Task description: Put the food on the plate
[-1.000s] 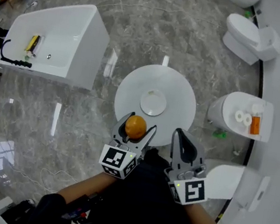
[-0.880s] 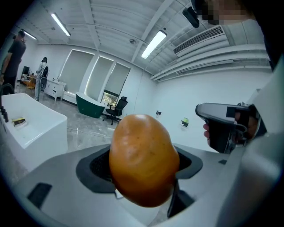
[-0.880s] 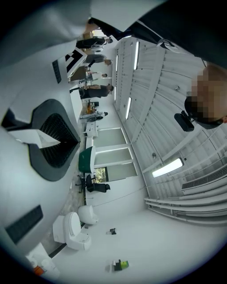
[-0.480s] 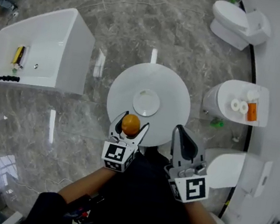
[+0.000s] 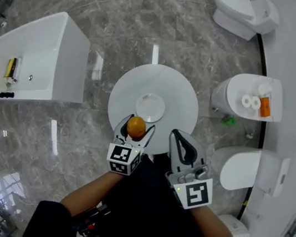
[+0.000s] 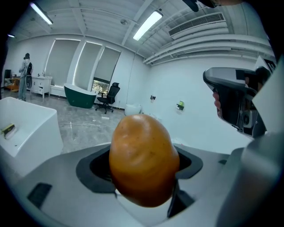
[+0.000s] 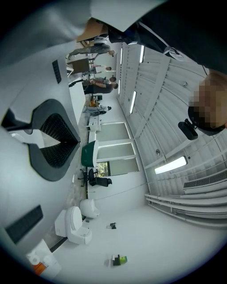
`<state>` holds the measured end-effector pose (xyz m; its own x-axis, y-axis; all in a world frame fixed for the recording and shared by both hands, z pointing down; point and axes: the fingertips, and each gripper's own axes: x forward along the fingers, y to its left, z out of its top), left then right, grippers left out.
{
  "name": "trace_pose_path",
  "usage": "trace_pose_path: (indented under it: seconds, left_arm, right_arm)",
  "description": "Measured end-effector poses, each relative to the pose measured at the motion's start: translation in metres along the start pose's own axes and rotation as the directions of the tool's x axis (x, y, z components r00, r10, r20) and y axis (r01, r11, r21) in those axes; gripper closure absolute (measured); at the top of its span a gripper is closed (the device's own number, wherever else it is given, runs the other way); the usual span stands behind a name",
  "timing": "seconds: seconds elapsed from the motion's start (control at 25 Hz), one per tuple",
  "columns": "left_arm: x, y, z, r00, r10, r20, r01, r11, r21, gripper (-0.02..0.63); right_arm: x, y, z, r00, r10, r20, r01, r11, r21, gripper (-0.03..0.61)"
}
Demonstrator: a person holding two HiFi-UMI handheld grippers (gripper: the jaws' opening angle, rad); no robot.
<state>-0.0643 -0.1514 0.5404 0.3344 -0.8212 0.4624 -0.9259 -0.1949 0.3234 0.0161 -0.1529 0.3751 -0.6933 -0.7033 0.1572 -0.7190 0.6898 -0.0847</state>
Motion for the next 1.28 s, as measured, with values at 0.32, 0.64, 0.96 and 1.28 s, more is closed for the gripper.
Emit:
trace_pose_path:
  seconds: [0.32,0.64,0.96,1.28]
  left_arm:
    - [0.024,0.013,-0.02,1.0,-0.01,-0.021,0.011,0.999,0.032,0.268]
    - [0.053,0.03,-0.049,0.995,-0.003,-0.099,0.008,0.999,0.054,0.267]
    - [0.078,0.05,-0.066,0.986,0.004,-0.164,0.007,0.998,0.064,0.267]
    - [0.1,0.061,-0.102,0.97,-0.025,-0.241,0.05,0.994,0.099,0.267]
  right_arm:
    - [0.011,-0.002,-0.017,0.999,-0.002,-0.038,0.001,1.0,-0.025,0.574]
    - [0.011,-0.009,-0.019,0.998,-0.044,-0.042,0.042,0.998,-0.049,0.574]
    - [0.015,-0.013,-0.021,0.997,-0.057,-0.057,0.054,0.997,-0.063,0.574]
    - [0.018,-0.013,-0.031,0.993,-0.066,-0.093,0.06,0.996,-0.062,0.574]
